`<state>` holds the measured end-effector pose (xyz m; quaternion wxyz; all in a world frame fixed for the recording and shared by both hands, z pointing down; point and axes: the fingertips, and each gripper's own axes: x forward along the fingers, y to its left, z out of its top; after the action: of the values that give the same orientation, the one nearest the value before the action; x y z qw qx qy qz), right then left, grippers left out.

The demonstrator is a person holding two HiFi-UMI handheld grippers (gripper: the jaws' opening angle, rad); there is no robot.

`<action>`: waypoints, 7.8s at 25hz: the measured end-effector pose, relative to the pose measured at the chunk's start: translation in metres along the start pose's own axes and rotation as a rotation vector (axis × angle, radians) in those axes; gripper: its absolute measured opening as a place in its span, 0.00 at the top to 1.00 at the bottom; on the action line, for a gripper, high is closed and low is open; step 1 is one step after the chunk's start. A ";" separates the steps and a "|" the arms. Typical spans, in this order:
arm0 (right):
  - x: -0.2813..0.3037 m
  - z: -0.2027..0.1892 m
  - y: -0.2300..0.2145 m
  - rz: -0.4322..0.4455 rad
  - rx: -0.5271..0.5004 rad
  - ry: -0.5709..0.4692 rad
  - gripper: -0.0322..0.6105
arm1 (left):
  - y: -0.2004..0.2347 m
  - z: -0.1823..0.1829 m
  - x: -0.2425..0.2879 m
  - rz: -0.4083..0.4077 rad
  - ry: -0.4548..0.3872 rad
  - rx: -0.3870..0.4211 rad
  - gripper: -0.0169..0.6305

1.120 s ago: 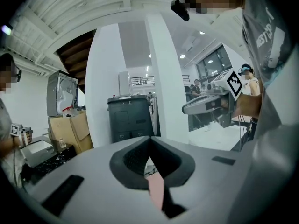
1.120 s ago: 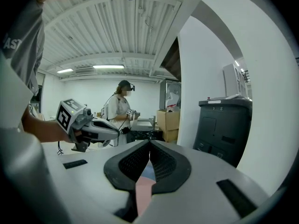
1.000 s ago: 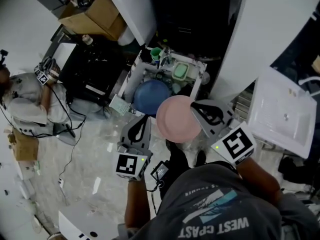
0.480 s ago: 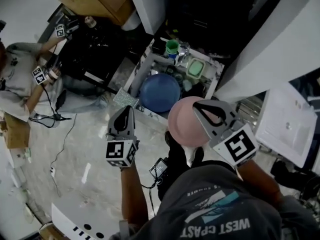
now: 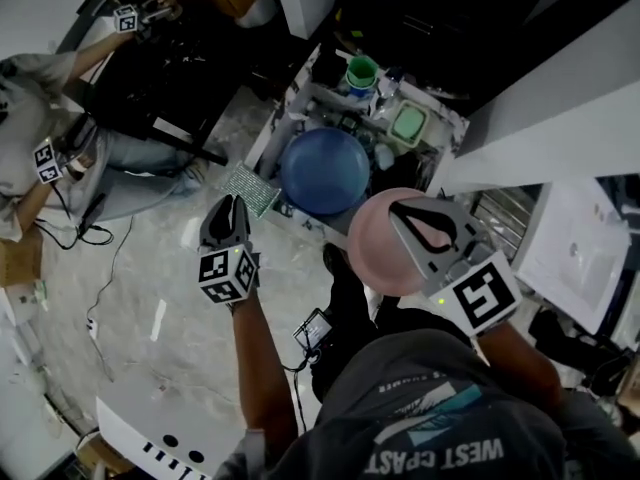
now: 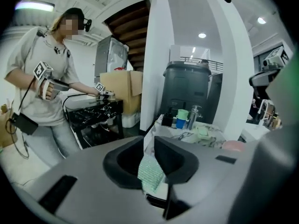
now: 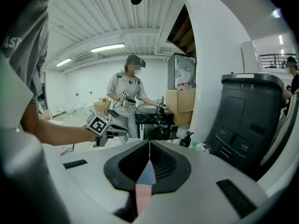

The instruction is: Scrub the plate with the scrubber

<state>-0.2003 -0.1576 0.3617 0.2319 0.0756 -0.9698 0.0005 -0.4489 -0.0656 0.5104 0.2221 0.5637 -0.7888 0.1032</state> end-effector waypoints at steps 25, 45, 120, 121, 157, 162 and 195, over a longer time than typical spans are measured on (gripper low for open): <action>0.041 -0.031 0.001 -0.012 0.049 0.086 0.90 | 0.062 -0.087 0.059 0.057 0.053 -0.422 0.81; 0.011 -0.036 -0.001 -0.034 0.040 0.063 0.90 | 0.051 -0.081 0.044 0.049 0.003 -0.487 0.95; -0.222 -0.121 -0.077 -0.439 0.203 -0.040 0.90 | -0.368 -0.129 0.007 -0.640 0.371 0.134 0.96; -0.220 -0.119 -0.077 -0.434 0.200 -0.044 0.90 | -0.367 -0.130 0.004 -0.639 0.372 0.139 0.96; -0.161 -0.111 -0.089 -0.381 0.223 -0.008 0.90 | -0.347 -0.096 0.048 -0.611 0.336 0.260 0.96; -0.173 -0.115 -0.093 -0.398 0.232 -0.008 0.90 | -0.375 -0.109 0.037 -0.665 0.361 0.284 0.96; -0.164 -0.092 -0.069 -0.318 0.163 -0.043 0.90 | -0.280 -0.112 0.005 -0.459 0.358 0.234 0.96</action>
<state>-0.0049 -0.1982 0.3677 0.2014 0.2465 -0.9471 0.0409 -0.1625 -0.1190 0.5866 0.3085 0.7217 -0.5720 0.2383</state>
